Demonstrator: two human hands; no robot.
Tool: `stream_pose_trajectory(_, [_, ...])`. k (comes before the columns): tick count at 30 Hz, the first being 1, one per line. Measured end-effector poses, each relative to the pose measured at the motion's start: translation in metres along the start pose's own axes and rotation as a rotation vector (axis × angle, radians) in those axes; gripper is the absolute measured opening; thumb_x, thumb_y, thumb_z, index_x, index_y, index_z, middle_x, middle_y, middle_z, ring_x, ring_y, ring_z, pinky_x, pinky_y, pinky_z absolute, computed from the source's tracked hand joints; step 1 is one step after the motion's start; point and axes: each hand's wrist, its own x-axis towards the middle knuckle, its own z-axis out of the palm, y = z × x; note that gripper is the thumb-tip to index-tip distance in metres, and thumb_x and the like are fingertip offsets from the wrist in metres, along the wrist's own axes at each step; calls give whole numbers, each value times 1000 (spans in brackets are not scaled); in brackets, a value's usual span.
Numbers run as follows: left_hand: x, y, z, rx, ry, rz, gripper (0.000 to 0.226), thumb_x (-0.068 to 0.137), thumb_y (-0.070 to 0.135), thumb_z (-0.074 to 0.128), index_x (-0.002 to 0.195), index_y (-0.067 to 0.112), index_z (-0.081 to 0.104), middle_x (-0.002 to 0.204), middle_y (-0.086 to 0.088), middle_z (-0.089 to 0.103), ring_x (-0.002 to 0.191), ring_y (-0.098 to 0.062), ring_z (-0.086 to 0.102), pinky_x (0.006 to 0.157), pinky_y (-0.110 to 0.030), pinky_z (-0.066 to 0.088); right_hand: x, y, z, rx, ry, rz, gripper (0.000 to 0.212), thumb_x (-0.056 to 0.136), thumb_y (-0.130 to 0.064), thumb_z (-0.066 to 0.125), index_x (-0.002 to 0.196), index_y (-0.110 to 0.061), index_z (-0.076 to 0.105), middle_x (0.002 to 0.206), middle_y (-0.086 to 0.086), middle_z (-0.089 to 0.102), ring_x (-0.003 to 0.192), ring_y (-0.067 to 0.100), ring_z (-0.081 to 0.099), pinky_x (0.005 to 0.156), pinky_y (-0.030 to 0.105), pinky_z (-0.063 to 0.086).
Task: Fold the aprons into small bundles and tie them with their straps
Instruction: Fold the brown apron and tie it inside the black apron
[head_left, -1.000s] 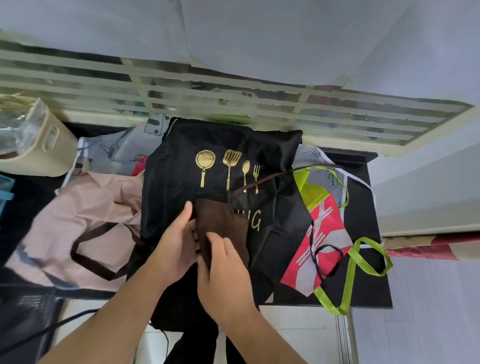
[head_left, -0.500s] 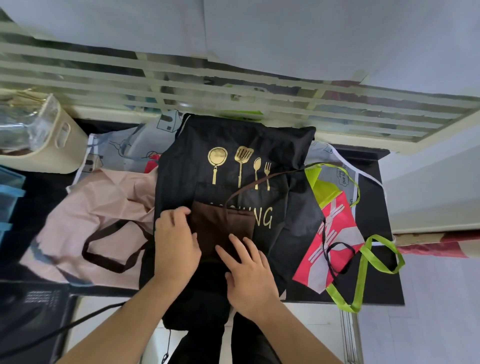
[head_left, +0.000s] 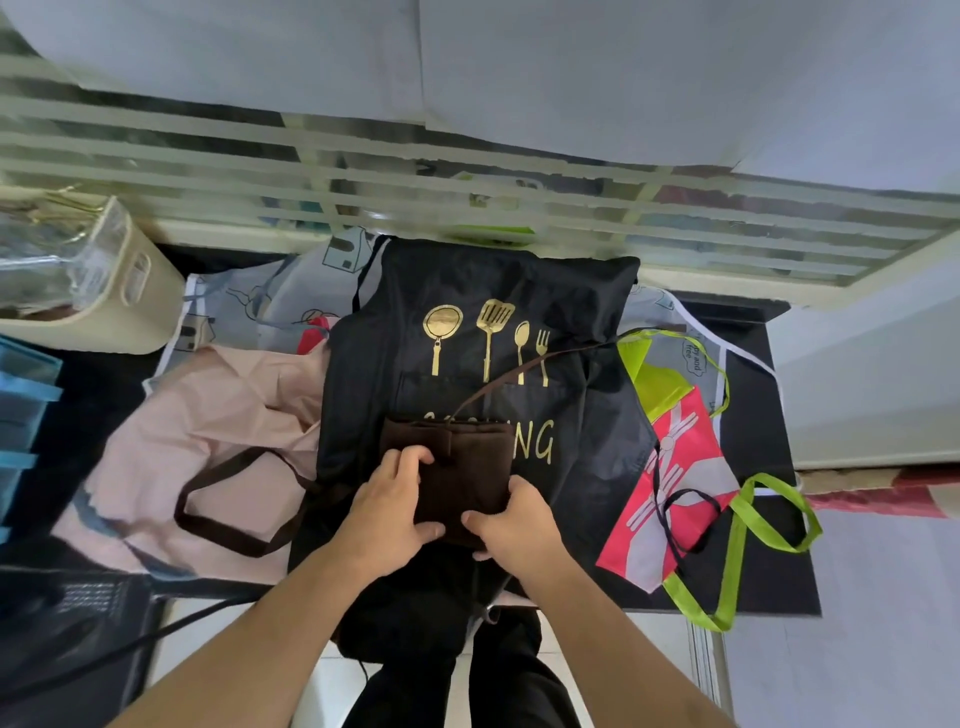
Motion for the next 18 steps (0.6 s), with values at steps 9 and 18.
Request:
stream_pose_trajectory(9, [-17, 9, -6, -216, 164, -83, 34, 92, 37, 76, 118, 35, 54, 115, 14, 45, 91, -1, 57, 73, -10, 41, -17, 3, -47, 191, -48, -189, 40, 90, 10, 67, 111, -25, 70, 96, 3, 78, 82, 28, 76, 56, 36, 59])
stream_pose_trajectory(18, [-16, 58, 2, -325, -225, -520, 62, 101, 62, 51, 84, 6, 73, 65, -6, 76, 59, -22, 76, 60, -35, 65, 1, 32, -90, 144, 46, 85, 26, 94, -11, 69, 119, -17, 65, 110, 4, 74, 94, 26, 72, 82, 46, 65])
